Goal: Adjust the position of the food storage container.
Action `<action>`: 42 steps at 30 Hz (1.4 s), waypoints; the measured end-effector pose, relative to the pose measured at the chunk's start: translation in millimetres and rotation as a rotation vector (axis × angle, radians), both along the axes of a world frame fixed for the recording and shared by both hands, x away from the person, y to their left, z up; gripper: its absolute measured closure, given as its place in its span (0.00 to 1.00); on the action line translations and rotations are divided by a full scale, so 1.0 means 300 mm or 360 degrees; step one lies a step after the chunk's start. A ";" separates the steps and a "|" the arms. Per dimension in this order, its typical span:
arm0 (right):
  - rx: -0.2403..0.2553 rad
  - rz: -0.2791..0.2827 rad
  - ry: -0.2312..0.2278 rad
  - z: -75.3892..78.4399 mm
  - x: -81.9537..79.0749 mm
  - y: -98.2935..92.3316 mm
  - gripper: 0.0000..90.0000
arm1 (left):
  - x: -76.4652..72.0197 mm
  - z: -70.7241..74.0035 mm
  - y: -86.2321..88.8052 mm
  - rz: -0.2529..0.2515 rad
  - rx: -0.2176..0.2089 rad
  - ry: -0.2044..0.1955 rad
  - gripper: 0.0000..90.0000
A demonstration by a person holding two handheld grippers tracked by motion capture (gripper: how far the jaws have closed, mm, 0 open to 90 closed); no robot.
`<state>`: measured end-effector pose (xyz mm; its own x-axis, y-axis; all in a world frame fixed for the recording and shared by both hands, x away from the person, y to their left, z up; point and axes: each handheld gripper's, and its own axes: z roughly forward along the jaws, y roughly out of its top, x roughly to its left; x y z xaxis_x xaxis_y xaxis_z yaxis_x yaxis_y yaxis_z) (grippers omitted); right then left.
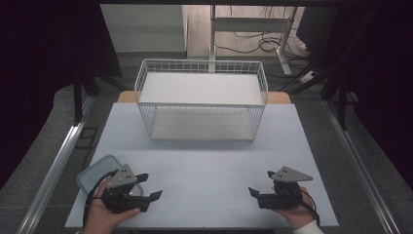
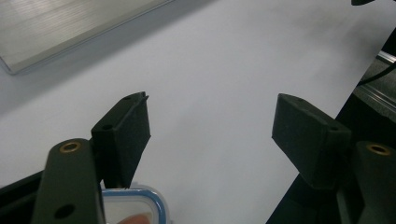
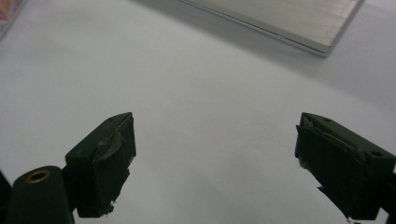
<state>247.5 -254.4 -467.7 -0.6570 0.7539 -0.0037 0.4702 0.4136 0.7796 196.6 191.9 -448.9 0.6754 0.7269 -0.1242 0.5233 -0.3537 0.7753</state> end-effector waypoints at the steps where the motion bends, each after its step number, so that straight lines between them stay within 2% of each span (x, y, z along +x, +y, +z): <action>1: -0.0002 -0.0017 0.0002 -0.001 0.001 -0.002 0.15 | 0.001 0.002 0.001 0.0001 -0.0004 -0.0004 0.30; 7: 0.0050 -0.0046 0.0003 0.005 -0.005 -0.024 0.18 | 0.007 0.007 0.002 -0.0007 -0.0018 -0.0004 0.30; 11: 0.0047 -0.0033 0.0008 0.009 -0.011 -0.020 0.18 | 0.009 0.010 0.003 -0.0011 -0.0015 -0.0006 0.30; 13: 0.0024 -0.0030 0.0027 0.005 -0.014 -0.015 0.19 | 0.008 0.020 0.012 -0.0006 -0.0019 -0.0017 0.30; 17: 0.0042 -0.0040 0.0056 0.002 -0.013 -0.016 0.19 | 0.004 0.048 0.032 -0.0011 -0.0014 -0.0047 0.30; 20: 0.0021 -0.0040 0.0071 -0.006 -0.013 -0.012 0.19 | -0.005 0.088 0.095 0.0032 -0.0021 -0.0083 0.31; 21: 0.0021 -0.0040 0.0071 -0.006 -0.013 -0.012 0.19 | -0.005 0.088 0.095 0.0032 -0.0021 -0.0083 0.32; 24: -0.0010 -0.0038 0.0090 -0.013 -0.010 -0.006 0.20 | -0.013 0.098 0.174 0.0122 0.0000 -0.0066 0.34; 25: -0.0010 -0.0038 0.0090 -0.013 -0.010 -0.006 0.20 | -0.013 0.098 0.174 0.0122 0.0000 -0.0066 0.35; 26: -0.0015 -0.0043 0.0101 -0.016 -0.007 -0.007 0.20 | -0.021 0.098 0.215 0.0162 0.0026 -0.0052 0.36; 28: -0.0018 -0.0045 0.0103 -0.016 -0.007 -0.008 0.20 | -0.029 0.098 0.238 0.0178 0.0028 -0.0043 0.37; 30: -0.0017 -0.0055 0.0104 -0.017 -0.006 -0.008 0.20 | -0.050 0.097 0.286 0.0206 0.0026 -0.0031 0.40; 34: -0.0019 -0.0061 0.0108 -0.017 -0.005 -0.007 0.20 | -0.078 0.095 0.331 0.0220 0.0035 -0.0021 0.48; 35: -0.0019 -0.0063 0.0110 -0.017 -0.005 -0.006 0.20 | -0.086 0.093 0.342 0.0226 0.0041 -0.0020 0.52; 36: -0.0021 -0.0066 0.0115 -0.018 -0.005 -0.006 0.19 | -0.094 0.090 0.352 0.0232 0.0049 -0.0017 0.61; 37: -0.0021 -0.0066 0.0115 -0.018 -0.005 -0.006 0.19 | -0.101 0.087 0.359 0.0240 0.0053 -0.0011 0.61; 38: -0.0023 -0.0067 0.0120 -0.018 -0.005 -0.005 0.19 | -0.117 0.077 0.377 0.0248 0.0061 0.0015 0.73; 41: -0.0026 -0.0062 0.0126 -0.020 -0.004 -0.003 0.20 | -0.133 0.065 0.393 0.0244 0.0085 0.0040 0.86; 42: -0.0029 -0.0062 0.0129 -0.021 -0.003 -0.004 0.20 | -0.147 0.053 0.408 0.0230 0.0104 0.0066 0.89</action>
